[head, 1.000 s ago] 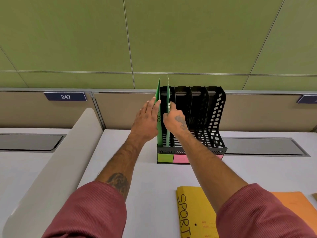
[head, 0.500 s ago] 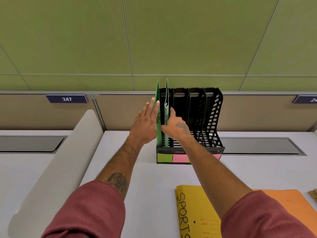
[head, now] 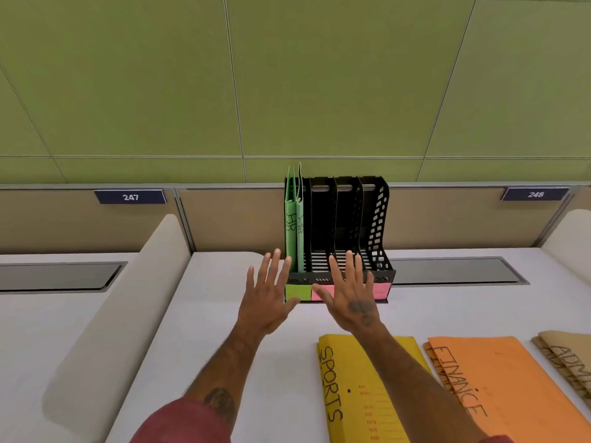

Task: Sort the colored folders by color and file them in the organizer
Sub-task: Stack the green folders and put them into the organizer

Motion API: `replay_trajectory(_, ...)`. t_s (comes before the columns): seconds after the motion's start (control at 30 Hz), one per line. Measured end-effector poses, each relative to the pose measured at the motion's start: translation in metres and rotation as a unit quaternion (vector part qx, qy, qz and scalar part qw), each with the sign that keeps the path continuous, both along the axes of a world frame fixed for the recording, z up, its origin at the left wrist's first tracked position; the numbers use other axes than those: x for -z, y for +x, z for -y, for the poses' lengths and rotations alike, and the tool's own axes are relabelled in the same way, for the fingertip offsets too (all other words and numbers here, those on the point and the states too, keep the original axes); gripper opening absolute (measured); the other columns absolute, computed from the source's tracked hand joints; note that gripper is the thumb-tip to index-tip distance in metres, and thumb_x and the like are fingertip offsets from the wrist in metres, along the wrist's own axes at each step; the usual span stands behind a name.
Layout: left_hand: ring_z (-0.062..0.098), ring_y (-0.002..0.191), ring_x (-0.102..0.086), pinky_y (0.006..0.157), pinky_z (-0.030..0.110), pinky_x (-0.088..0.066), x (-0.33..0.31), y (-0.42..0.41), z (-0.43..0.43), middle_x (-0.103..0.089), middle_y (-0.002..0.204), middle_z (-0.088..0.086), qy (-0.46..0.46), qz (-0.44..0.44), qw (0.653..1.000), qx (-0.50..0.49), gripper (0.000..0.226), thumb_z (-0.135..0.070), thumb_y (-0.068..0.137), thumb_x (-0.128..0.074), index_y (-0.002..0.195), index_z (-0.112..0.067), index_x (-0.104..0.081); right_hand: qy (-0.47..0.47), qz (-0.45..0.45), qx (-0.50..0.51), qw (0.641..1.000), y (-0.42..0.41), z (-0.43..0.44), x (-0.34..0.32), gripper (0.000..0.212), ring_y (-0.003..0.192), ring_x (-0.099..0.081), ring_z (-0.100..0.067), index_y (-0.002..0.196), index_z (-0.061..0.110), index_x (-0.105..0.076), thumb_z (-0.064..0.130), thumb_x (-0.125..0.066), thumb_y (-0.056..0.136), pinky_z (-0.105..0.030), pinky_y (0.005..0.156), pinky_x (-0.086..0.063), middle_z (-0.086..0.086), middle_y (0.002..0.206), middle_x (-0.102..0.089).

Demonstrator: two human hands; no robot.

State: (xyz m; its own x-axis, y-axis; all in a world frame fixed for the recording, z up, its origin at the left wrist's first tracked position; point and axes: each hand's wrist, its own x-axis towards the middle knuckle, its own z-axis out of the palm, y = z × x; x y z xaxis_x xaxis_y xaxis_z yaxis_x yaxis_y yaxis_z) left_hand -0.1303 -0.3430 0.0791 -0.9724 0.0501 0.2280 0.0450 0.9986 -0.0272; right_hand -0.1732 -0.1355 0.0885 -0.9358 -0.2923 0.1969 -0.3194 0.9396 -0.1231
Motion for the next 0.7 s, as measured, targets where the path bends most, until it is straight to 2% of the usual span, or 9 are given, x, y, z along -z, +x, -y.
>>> replay_trajectory(0.13, 0.027, 0.149, 0.021, 0.118, 0.052, 0.008, 0.014, 0.022, -0.013, 0.021, 0.163, 0.006, 0.013, 0.010, 1.000, 0.005, 0.084, -0.073, 0.090, -0.008, 0.155, -0.024, 0.013, 0.016, 0.004, -0.002, 1.000, 0.028, -0.027, 0.012, 0.095, 0.153, 0.008, -0.035, 0.160, 0.025, -0.006, 0.081, 0.003, 0.084, -0.060, 0.118, 0.000, -0.018, 0.166, 0.005)
replay_trajectory(0.33, 0.030, 0.150, 0.018, 0.119, 0.055, 0.005, 0.031, 0.051, -0.036, 0.023, 0.162, 0.007, 0.005, 0.024, 0.999, 0.020, 0.083, -0.073, 0.090, -0.007, 0.153, -0.024, 0.018, 0.044, 0.022, 0.014, 0.999, 0.059, -0.063, 0.024, 0.096, 0.153, 0.007, -0.035, 0.160, 0.024, -0.005, 0.080, 0.007, 0.083, -0.061, 0.119, -0.008, -0.018, 0.166, 0.007)
replay_trajectory(0.47, 0.032, 0.150, 0.013, 0.118, 0.055, 0.003, 0.040, 0.071, -0.059, 0.015, 0.162, 0.009, 0.015, 0.031, 0.999, 0.022, 0.084, -0.073, 0.090, -0.008, 0.155, -0.022, 0.008, 0.037, 0.046, 0.019, 0.998, 0.074, -0.089, 0.033, 0.098, 0.153, -0.001, -0.037, 0.160, 0.021, -0.012, 0.079, 0.008, 0.083, -0.062, 0.118, -0.012, -0.020, 0.166, -0.003)
replay_trajectory(0.53, 0.031, 0.150, 0.015, 0.118, 0.054, 0.005, 0.045, 0.078, -0.073, 0.016, 0.163, 0.009, 0.017, 0.041, 0.999, 0.016, 0.085, -0.073, 0.089, -0.009, 0.155, -0.023, 0.009, 0.033, 0.060, 0.017, 0.998, 0.081, -0.104, 0.041, 0.099, 0.153, -0.002, -0.037, 0.159, 0.021, -0.015, 0.080, 0.009, 0.083, -0.061, 0.118, -0.014, -0.020, 0.165, -0.005)
replay_trajectory(0.63, 0.028, 0.150, 0.019, 0.119, 0.052, 0.007, 0.052, 0.089, -0.095, 0.020, 0.162, 0.007, 0.010, 0.057, 0.998, 0.001, 0.085, -0.075, 0.087, -0.003, 0.153, -0.025, 0.017, 0.020, 0.080, 0.010, 0.996, 0.093, -0.129, 0.056, 0.098, 0.154, 0.003, -0.035, 0.160, 0.023, -0.013, 0.080, 0.008, 0.082, -0.060, 0.119, -0.010, -0.019, 0.166, 0.000)
replay_trajectory(0.7, 0.030, 0.151, 0.013, 0.119, 0.053, 0.004, 0.054, 0.098, -0.110, 0.015, 0.163, 0.008, 0.026, 0.054, 0.998, 0.001, 0.085, -0.075, 0.088, -0.006, 0.154, -0.024, 0.010, 0.024, 0.090, 0.004, 0.996, 0.102, -0.145, 0.065, 0.096, 0.154, 0.007, -0.034, 0.160, 0.024, -0.010, 0.079, 0.006, 0.083, -0.058, 0.120, -0.007, -0.017, 0.166, 0.004)
